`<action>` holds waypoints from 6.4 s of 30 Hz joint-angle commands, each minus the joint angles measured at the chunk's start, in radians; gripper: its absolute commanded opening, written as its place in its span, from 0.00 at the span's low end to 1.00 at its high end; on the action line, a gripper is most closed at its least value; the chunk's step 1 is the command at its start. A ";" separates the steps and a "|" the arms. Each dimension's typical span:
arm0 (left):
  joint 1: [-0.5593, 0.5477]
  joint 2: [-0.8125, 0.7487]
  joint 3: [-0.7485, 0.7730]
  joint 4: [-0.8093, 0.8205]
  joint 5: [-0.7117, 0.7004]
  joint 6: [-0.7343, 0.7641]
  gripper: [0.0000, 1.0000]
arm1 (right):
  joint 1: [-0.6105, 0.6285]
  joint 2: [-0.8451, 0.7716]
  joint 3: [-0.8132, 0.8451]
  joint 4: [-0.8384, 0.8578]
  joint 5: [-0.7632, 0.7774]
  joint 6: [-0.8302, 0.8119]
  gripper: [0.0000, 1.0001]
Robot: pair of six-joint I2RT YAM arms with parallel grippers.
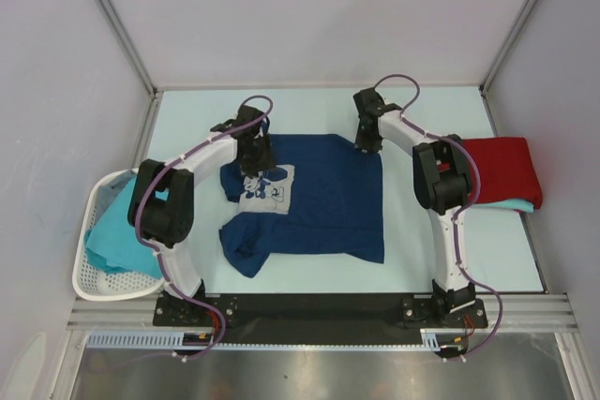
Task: Fold and stack the t-shirts
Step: Flatten out the tshirt
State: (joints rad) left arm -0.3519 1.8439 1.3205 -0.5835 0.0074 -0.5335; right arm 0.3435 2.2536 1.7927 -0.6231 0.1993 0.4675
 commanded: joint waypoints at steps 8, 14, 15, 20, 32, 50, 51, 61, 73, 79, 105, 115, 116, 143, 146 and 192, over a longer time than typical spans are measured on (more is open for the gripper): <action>-0.021 0.002 -0.029 0.034 0.008 -0.019 0.56 | 0.091 -0.132 -0.061 0.005 0.009 0.026 0.19; -0.022 0.005 -0.044 0.037 0.006 -0.019 0.56 | 0.149 -0.226 -0.089 0.005 0.052 0.040 0.21; -0.022 0.005 -0.046 0.039 0.006 -0.019 0.56 | 0.156 -0.235 -0.085 0.002 0.057 0.040 0.21; -0.032 0.015 -0.040 0.039 0.011 -0.022 0.56 | 0.201 -0.255 -0.084 -0.016 0.040 0.039 0.22; -0.042 0.012 -0.055 0.039 0.011 -0.016 0.55 | 0.158 -0.226 -0.122 -0.018 0.074 0.023 0.29; -0.047 -0.008 -0.084 0.039 0.014 -0.006 0.55 | 0.111 -0.158 -0.230 0.036 0.065 0.051 0.39; -0.047 -0.008 -0.084 0.039 0.013 -0.006 0.55 | 0.108 -0.157 -0.234 0.040 0.055 0.049 0.39; -0.048 -0.009 -0.090 0.039 0.013 -0.006 0.55 | 0.095 -0.158 -0.208 0.029 0.068 0.042 0.42; -0.055 -0.002 -0.092 0.040 0.011 -0.010 0.55 | 0.078 -0.152 -0.228 0.037 0.063 0.037 0.41; -0.059 0.000 -0.093 0.040 0.011 -0.013 0.55 | 0.080 -0.155 -0.231 0.042 0.054 0.033 0.06; -0.067 0.044 -0.155 0.060 0.049 -0.037 0.04 | 0.028 -0.241 -0.135 -0.024 0.169 -0.009 0.00; -0.071 0.049 -0.173 0.062 0.057 -0.029 0.00 | -0.058 -0.120 0.023 -0.070 0.169 -0.018 0.00; -0.071 0.049 -0.175 0.062 0.059 -0.029 0.00 | -0.070 -0.108 0.055 -0.075 0.169 -0.018 0.00; -0.104 0.037 0.131 -0.125 0.080 -0.019 0.50 | -0.273 0.248 0.583 -0.193 0.123 -0.017 0.00; -0.117 0.006 0.093 -0.124 0.080 -0.029 0.50 | -0.291 0.271 0.617 -0.201 0.103 -0.012 0.00; -0.222 -0.581 -0.397 -0.111 -0.165 -0.046 0.50 | 0.251 -0.888 -0.647 -0.179 0.241 0.169 0.43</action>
State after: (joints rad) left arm -0.5396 1.3281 0.9524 -0.7124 -0.1345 -0.5678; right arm 0.5152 1.4570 1.1728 -0.7689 0.3973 0.5663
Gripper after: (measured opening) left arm 0.495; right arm 0.407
